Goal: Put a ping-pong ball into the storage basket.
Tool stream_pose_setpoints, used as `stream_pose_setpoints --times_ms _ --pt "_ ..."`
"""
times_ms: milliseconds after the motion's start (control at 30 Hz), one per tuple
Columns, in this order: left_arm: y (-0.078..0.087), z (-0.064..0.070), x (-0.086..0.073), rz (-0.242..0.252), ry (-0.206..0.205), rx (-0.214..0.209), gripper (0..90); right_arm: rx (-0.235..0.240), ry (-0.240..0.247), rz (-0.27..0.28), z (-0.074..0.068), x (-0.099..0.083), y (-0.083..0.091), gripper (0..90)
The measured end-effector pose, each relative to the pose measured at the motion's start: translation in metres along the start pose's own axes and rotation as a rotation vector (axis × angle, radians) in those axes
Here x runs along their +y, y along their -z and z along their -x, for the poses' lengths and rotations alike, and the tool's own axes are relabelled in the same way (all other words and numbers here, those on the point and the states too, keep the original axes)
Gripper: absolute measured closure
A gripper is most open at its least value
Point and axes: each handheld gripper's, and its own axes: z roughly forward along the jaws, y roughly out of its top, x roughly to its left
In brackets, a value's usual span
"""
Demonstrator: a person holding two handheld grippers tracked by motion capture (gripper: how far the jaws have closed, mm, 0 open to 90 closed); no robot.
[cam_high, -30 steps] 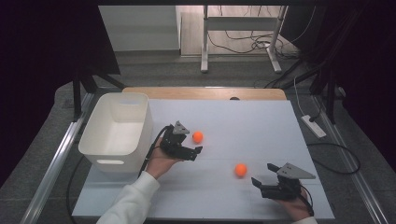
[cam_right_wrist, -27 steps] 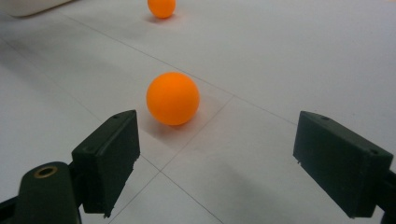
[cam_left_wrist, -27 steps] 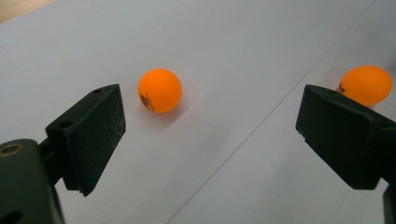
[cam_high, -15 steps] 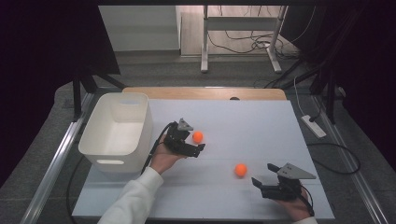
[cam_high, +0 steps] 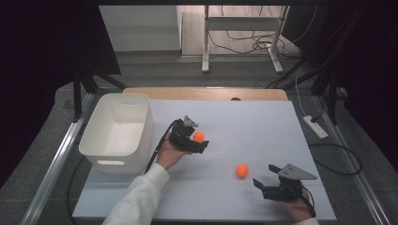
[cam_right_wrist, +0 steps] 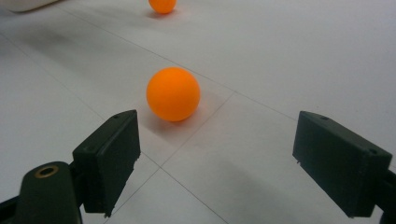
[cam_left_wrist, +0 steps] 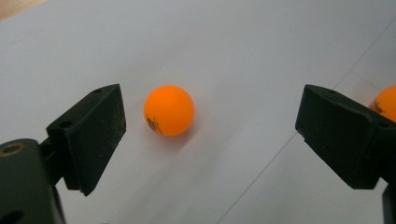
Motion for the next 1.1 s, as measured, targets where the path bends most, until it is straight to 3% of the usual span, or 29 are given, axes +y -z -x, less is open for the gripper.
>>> stream_pose_setpoints --times_ms 433,1100 --pt "-0.014 -0.011 0.015 -0.042 -0.006 0.024 9.5 -0.001 -0.001 -0.007 0.0 -0.001 0.0 15.0" --pt "-0.031 -0.024 0.013 -0.071 0.03 0.009 9.9 0.001 -0.004 -0.013 0.0 -0.001 -0.001 15.0"
